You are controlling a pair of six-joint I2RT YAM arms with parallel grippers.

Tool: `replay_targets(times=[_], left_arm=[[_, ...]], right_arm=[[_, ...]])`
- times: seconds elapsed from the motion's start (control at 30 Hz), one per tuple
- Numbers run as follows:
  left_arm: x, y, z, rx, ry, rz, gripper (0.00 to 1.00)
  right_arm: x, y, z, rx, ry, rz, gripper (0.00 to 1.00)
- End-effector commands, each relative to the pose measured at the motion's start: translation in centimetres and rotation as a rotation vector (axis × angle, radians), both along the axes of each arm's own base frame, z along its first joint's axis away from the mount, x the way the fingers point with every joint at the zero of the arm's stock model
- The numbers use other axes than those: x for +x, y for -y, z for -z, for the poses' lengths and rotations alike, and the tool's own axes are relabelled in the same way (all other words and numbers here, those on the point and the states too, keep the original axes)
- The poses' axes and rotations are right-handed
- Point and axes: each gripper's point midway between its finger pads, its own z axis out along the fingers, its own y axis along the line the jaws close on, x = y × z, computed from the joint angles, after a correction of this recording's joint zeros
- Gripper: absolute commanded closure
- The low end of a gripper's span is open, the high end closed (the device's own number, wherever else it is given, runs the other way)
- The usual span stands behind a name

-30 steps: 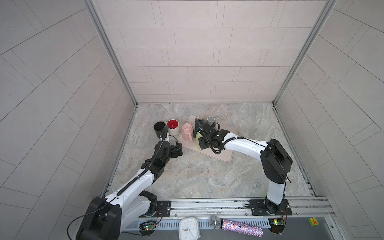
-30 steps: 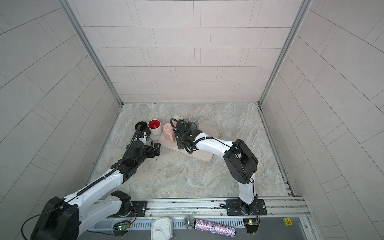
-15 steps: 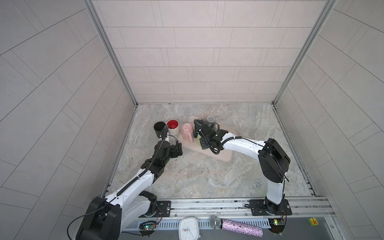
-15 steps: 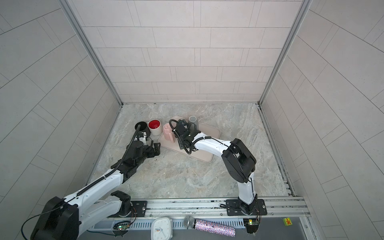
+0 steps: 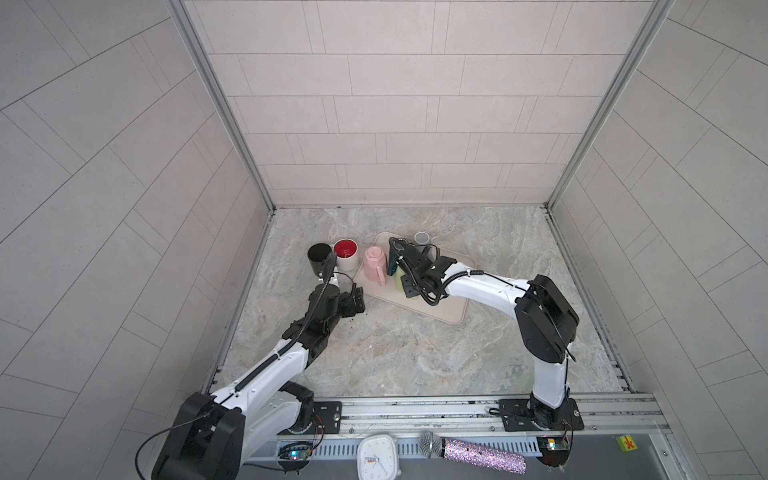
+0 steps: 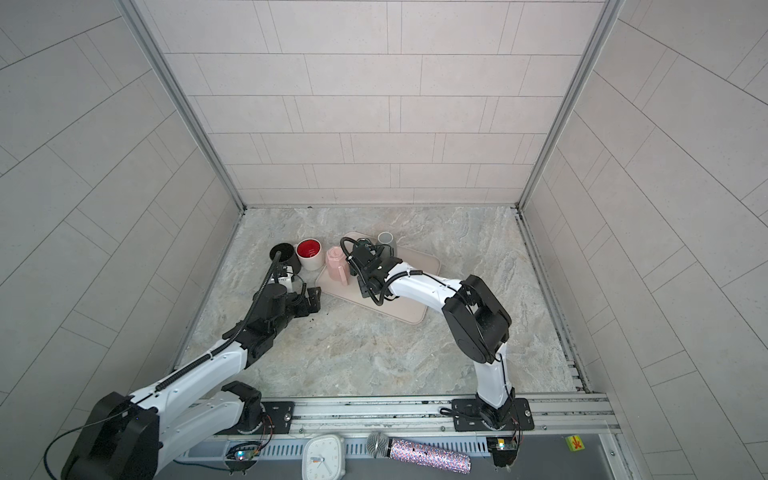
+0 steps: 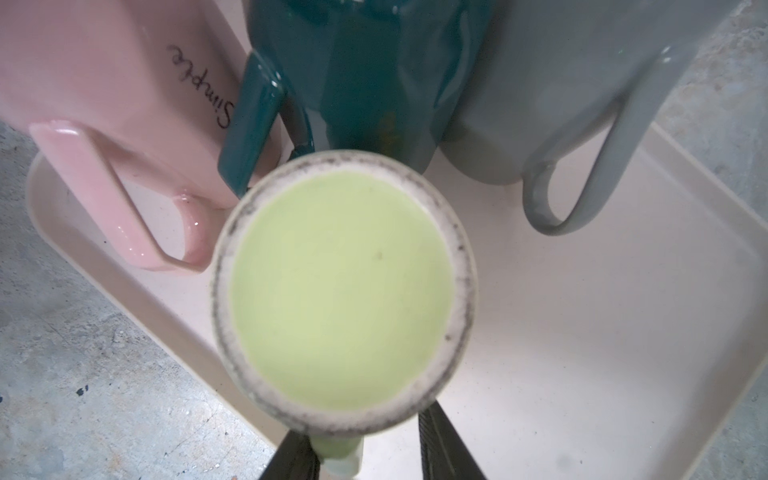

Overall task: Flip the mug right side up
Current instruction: 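Lower the right gripper and close it on the light green mug's base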

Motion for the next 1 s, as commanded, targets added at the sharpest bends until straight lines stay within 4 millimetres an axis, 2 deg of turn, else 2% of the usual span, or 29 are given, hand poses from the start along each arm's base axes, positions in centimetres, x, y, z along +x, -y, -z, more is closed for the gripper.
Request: replay_targets(times=[0.0,0.5,0.57,0.77,0.9,0.97], left_arm=[[0.1,0.0,0.0,0.001,0.015,-0.006,0.00],[0.1,0.4,-0.1,-0.004,0.024,0.008,0.00],[0.1,0.4,-0.2,-0.005,0.026,0.008,0.00],[0.1,0.4,-0.2,-0.005,0.026,0.010,0.00],[0.1,0.4,-0.2,-0.007,0.025,0.009,0.00],[0.1,0.4,-0.1,-0.006,0.025,0.009,0.00]], right_arm=[[0.2,0.2,0.2,-0.023,-0.020,-0.002,0.62],[1.1,0.2,1.3,-0.089,-0.041,-0.013,0.66],[1.2,0.2,1.4,-0.090,-0.041,-0.012,0.70],[1.4,0.4,1.9,-0.092,-0.054,-0.007,0.73],[1.4,0.4,1.9,-0.090,-0.056,-0.007,0.81],[1.4,0.5,2.0,-0.091,-0.058,-0.005,0.82]])
